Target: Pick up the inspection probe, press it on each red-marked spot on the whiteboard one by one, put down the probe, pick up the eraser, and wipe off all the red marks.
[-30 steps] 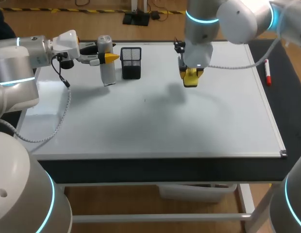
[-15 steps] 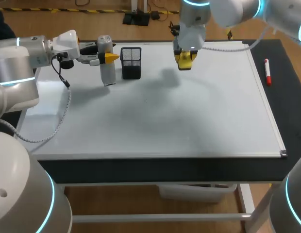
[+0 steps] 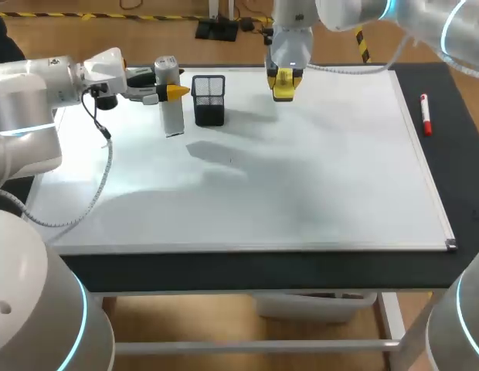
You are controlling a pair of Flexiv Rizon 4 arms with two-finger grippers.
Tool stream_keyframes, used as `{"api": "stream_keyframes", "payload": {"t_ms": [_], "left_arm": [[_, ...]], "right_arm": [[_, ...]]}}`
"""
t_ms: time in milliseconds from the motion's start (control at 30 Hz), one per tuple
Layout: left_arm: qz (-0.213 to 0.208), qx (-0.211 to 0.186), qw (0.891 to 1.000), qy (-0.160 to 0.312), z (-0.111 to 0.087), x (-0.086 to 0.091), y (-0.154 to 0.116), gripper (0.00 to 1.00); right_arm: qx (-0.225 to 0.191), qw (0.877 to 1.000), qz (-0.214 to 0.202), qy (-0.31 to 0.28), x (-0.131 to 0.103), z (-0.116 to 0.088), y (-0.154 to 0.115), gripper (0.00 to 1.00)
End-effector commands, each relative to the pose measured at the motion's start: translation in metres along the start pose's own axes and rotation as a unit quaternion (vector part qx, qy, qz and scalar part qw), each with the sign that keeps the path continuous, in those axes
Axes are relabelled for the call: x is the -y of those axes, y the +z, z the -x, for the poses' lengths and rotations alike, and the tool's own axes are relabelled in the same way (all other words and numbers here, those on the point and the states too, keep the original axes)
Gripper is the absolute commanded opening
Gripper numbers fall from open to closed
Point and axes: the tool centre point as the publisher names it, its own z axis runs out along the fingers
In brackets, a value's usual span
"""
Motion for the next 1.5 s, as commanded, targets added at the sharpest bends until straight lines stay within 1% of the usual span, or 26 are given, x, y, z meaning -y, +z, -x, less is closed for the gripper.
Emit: {"api": "stream_keyframes", "payload": {"t_ms": [33,233,867,1500], "left_arm": [[0.001,0.001,1.000,0.000,-0.001,0.002,0.000,0.00],[0.001,0.001,1.000,0.000,-0.001,0.002,0.000,0.00],[0.001,0.001,1.000,0.000,-0.001,0.002,0.000,0.00],[0.001,0.001,1.000,0.000,-0.001,0.002,0.000,0.00]], "right_arm": [[-0.006,0.999,0.042,0.003,0.017,0.005,0.010,0.00],[-0.010,0.999,0.042,0.006,0.022,0.009,0.018,0.00],[-0.014,0.998,0.062,0.011,0.038,0.014,0.040,0.00],[-0.021,0.997,0.067,0.018,0.045,0.018,0.051,0.00]]}}
